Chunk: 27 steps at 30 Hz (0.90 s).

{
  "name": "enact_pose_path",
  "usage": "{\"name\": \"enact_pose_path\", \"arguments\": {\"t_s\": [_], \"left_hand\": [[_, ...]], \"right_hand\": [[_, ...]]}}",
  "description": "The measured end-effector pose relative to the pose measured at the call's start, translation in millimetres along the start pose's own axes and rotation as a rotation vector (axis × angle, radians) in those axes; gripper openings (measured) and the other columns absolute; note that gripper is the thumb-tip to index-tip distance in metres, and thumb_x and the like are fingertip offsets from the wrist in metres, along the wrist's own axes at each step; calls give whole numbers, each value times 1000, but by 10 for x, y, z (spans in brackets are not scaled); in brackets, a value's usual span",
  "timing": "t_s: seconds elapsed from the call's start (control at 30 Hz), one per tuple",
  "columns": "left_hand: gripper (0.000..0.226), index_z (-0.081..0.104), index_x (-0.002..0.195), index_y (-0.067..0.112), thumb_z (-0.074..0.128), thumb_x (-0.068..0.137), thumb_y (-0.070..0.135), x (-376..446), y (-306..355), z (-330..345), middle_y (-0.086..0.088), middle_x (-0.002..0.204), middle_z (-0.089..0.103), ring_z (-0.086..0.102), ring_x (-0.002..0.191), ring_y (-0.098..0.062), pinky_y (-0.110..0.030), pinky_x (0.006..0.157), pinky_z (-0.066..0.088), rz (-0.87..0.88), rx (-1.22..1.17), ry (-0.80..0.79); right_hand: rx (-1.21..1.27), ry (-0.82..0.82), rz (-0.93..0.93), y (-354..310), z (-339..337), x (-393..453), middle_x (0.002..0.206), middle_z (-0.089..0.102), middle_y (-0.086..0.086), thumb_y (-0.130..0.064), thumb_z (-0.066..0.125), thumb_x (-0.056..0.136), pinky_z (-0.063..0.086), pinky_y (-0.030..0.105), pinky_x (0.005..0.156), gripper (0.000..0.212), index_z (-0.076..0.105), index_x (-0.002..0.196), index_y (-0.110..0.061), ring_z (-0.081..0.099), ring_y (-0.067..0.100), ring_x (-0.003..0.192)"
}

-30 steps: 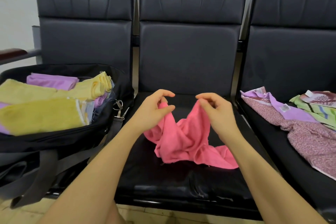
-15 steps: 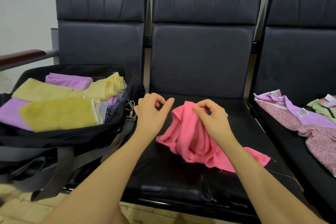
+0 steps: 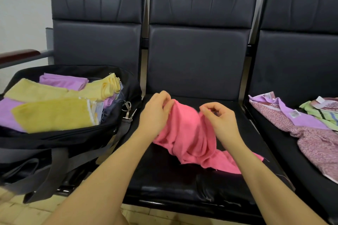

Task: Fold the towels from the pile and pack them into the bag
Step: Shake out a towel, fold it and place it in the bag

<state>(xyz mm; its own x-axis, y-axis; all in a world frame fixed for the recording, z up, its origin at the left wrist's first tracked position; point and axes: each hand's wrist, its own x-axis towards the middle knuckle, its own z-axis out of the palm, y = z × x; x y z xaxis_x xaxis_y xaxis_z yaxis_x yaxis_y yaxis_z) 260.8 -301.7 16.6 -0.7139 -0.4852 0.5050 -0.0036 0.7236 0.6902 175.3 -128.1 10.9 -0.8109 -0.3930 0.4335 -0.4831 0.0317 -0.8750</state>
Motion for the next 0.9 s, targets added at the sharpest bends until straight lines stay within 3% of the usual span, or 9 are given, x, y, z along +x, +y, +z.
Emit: {"name": "enact_pose_path", "arguments": {"t_s": [0.07, 0.2, 0.43, 0.53, 0.63, 0.77, 0.83, 0.9], "left_hand": [[15, 52, 82, 20, 55, 94, 27, 53, 6, -115, 8, 71, 52, 47, 65, -5, -29, 66, 42, 39, -12, 38], [11, 63, 83, 11, 64, 90, 19, 132, 116, -307, 8, 72, 59, 52, 65, -1, -8, 63, 38, 40, -108, 137], [6, 69, 86, 9, 67, 87, 15, 557, 676, -654, 1, 86, 61, 54, 77, -8, -3, 68, 36, 173, -99, 259], [4, 68, 87, 12, 65, 88, 15, 788, 946, -871, 1, 91, 58, 54, 82, -9, -9, 75, 39, 190, -118, 304], [8, 69, 90, 11, 62, 90, 16, 980, 1128, -1051, 2, 97, 55, 51, 87, -9, -19, 80, 37, 191, -66, 301], [10, 64, 95, 9, 57, 94, 16, 1159, 1233, -1218, -1, 100, 50, 48, 86, -10, -21, 79, 37, 234, 23, 297], [12, 63, 98, 7, 54, 96, 15, 1193, 1227, -1284, -2, 100, 49, 48, 86, -12, -22, 78, 37, 246, 63, 314], [14, 63, 99, 6, 52, 97, 15, 1201, 1193, -1337, -2, 99, 51, 50, 86, -14, -24, 76, 37, 262, 119, 330]], "right_hand": [[40, 42, -8, -53, -96, -5, 84, 69, -13, -3, 64, 87, 46, 15, 72, 25, 70, 86, -28, 61, 1, 77], [66, 129, -93, -272, -269, 65, 84, 67, -12, 2, 65, 85, 47, 13, 70, 33, 69, 92, -31, 59, 0, 74], [123, 399, -197, -1033, -493, 388, 82, 69, -8, -1, 64, 85, 48, 17, 76, 25, 71, 84, -24, 63, 1, 77], [162, 503, -232, -1375, -653, 533, 83, 68, -6, -2, 61, 86, 46, 11, 72, 20, 72, 95, -15, 60, -5, 72], [175, 560, -249, -1628, -824, 667, 86, 65, -8, -1, 58, 88, 46, 10, 72, 29, 69, 111, -15, 57, -4, 70], [-18, 524, -236, -1768, -996, 765, 115, 56, 4, -1, 48, 89, 43, 25, 95, 48, 52, 135, -14, 53, 12, 99], [-124, 558, -250, -1778, -1071, 760, 125, 53, 5, -3, 45, 91, 38, 22, 96, 43, 55, 132, -13, 51, 13, 109], [-203, 612, -258, -1761, -1149, 729, 122, 54, 7, -3, 47, 93, 36, 18, 89, 33, 63, 121, -9, 50, 12, 103]]}}
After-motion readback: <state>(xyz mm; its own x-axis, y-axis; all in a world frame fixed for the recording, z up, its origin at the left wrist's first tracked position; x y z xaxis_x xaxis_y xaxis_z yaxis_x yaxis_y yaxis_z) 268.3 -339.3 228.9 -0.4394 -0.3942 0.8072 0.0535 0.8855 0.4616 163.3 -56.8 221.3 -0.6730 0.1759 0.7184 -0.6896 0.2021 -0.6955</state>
